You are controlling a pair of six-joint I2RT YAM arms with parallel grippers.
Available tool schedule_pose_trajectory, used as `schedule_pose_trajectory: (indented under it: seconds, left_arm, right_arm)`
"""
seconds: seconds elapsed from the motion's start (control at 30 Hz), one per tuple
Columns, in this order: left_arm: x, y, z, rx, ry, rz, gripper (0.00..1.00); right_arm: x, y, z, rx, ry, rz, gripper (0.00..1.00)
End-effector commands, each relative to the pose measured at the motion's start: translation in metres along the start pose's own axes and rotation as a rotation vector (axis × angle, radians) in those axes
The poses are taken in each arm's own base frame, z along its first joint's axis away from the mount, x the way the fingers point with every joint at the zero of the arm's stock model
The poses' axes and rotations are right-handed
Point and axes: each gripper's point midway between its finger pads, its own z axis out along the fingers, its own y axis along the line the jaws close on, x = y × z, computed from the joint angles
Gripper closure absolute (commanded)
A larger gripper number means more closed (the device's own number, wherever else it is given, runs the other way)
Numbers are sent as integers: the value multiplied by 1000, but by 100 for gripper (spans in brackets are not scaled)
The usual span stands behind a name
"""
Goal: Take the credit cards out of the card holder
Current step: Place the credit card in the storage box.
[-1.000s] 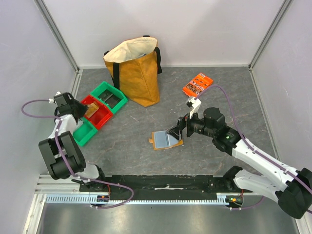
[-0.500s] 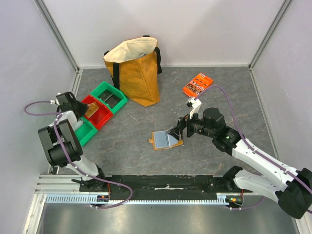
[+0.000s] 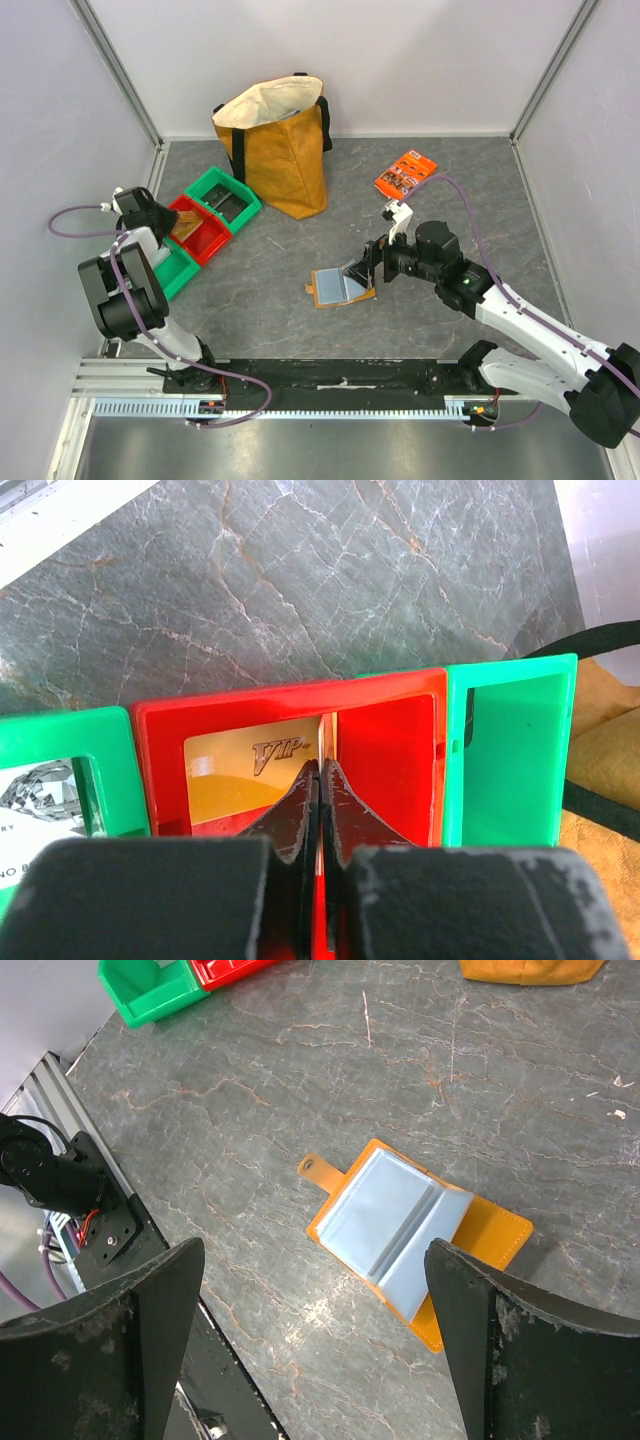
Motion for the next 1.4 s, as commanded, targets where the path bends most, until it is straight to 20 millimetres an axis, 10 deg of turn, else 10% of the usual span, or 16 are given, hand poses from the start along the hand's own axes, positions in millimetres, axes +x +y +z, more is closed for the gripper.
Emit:
schedule_pose_trajectory:
  seconds: [0.0,0.3,0.8,0.97,1.13,1.37]
  left_arm:
    - [-18,-6,7,19,-73,-10,98]
    - [-19,-7,14,23,-81,-4,96]
    - [-66,-21,-36,-39,-215,171,34]
    - [-72,-31,-59,-31,-225,219,32]
    - [-33,-81,-96,140,-157,298,31]
    - [102,-140,-164,466,94,445,34]
  right_arm:
    - [-8,0,-2,13,-26,-8,2]
    - [-4,-2,-2,24,-15,-7,2]
    - [0,-5,-5,38,7,-14,2]
    - [0,-8,-6,59,8,-8,2]
    - [8,-12,3,70,45,33,2]
    - [19,-15,21,91,101,45,7]
